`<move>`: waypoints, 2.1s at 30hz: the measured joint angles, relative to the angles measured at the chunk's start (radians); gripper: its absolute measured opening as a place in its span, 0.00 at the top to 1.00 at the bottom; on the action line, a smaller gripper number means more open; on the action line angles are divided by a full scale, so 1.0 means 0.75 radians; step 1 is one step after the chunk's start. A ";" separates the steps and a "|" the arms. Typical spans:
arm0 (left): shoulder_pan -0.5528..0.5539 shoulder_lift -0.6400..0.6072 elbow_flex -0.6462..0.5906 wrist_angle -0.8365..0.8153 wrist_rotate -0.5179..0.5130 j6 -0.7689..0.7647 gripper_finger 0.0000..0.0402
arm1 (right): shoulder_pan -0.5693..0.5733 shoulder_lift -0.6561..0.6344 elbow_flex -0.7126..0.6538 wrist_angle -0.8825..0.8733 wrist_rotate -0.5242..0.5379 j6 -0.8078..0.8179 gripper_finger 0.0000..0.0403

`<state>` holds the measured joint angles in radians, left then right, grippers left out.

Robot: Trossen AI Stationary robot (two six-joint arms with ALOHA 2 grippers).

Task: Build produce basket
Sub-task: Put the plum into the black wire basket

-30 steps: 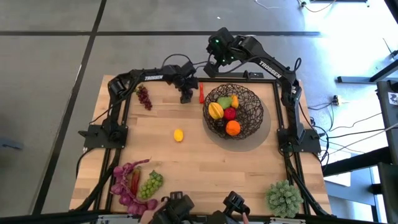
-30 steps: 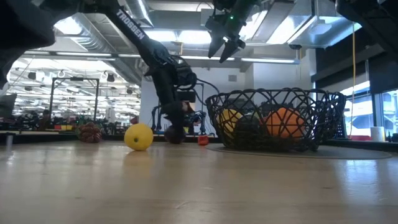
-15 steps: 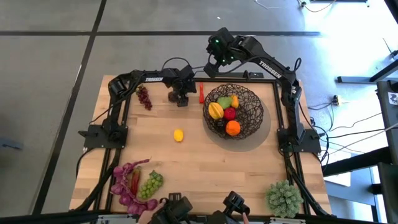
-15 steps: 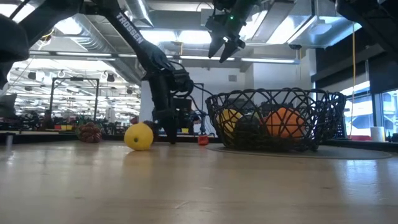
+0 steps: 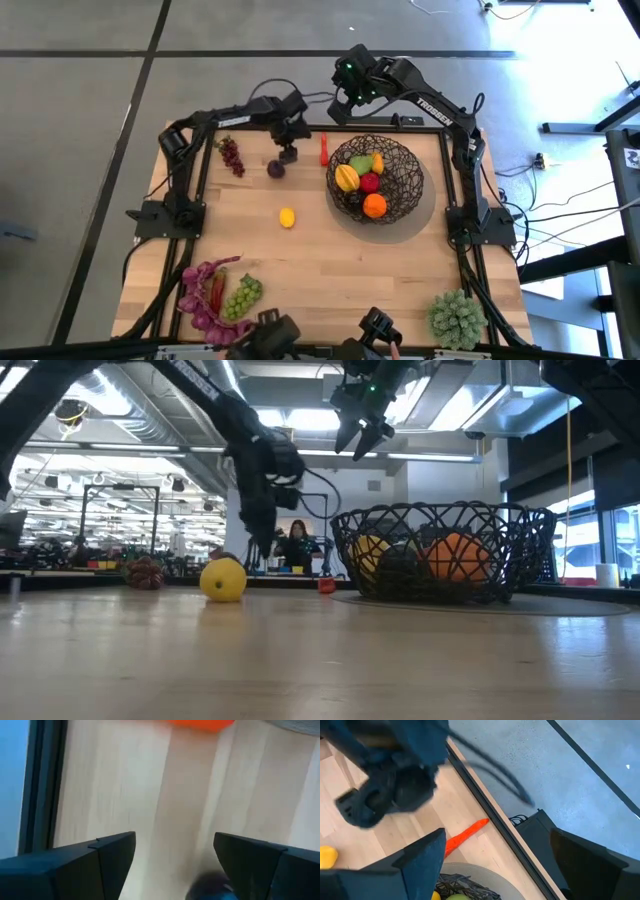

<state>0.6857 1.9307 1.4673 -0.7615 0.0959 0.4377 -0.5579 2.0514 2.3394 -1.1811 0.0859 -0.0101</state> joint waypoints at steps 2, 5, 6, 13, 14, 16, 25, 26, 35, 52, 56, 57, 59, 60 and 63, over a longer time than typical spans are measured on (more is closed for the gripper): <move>0.007 -0.055 -0.001 -0.054 0.000 -0.069 0.35 | 0.000 0.000 0.000 0.000 0.000 -0.002 0.15; 0.009 -0.140 0.006 -0.143 0.050 -0.093 0.35 | 0.001 0.001 0.000 0.000 0.000 -0.027 0.15; 0.010 -0.156 0.005 -0.194 0.072 -0.093 0.35 | 0.000 0.001 0.000 0.001 0.000 -0.030 0.15; -0.020 -0.199 -0.001 -0.530 0.249 0.010 0.35 | 0.001 0.001 0.000 0.001 0.000 -0.040 0.15; -0.030 -0.199 -0.015 -0.577 0.255 0.028 0.35 | 0.001 0.001 0.000 0.001 0.000 -0.047 0.15; -0.050 -0.200 -0.056 -0.627 0.282 0.070 0.35 | 0.001 0.001 0.000 0.001 -0.005 -0.074 0.15; -0.078 -0.199 -0.207 -0.575 0.251 0.082 0.35 | 0.001 0.001 0.000 -0.004 -0.163 -0.213 0.15; -0.078 -0.199 -0.208 -0.574 0.237 0.074 0.35 | 0.001 0.001 0.000 -0.004 -0.164 -0.211 0.15; -0.077 -0.246 -0.208 -0.490 0.000 0.094 0.35 | 0.001 0.001 0.000 -0.004 -0.163 -0.209 0.15; -0.051 -0.251 -0.290 -0.354 -0.291 0.029 0.35 | 0.001 0.001 0.000 -0.005 -0.166 -0.199 0.15; -0.050 -0.251 -0.290 -0.358 -0.337 0.022 0.35 | 0.001 0.001 -0.001 -0.004 -0.166 -0.201 0.15; -0.050 -0.251 -0.290 -0.359 -0.326 0.020 0.35 | 0.001 0.001 -0.001 -0.004 -0.166 -0.201 0.15; -0.051 -0.251 -0.290 -0.359 -0.312 0.019 0.35 | 0.001 0.001 -0.001 -0.004 -0.166 -0.201 0.15; -0.051 -0.251 -0.290 -0.359 -0.310 0.019 0.35 | 0.001 0.001 -0.001 -0.004 -0.166 -0.201 0.15; -0.050 -0.251 -0.290 -0.358 -0.310 0.012 0.35 | 0.001 0.001 -0.001 -0.004 -0.166 -0.201 0.15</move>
<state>0.6479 1.7424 1.2495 -1.0302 -0.1368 0.4470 -0.5575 2.0518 2.3390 -1.1843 -0.0383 -0.1612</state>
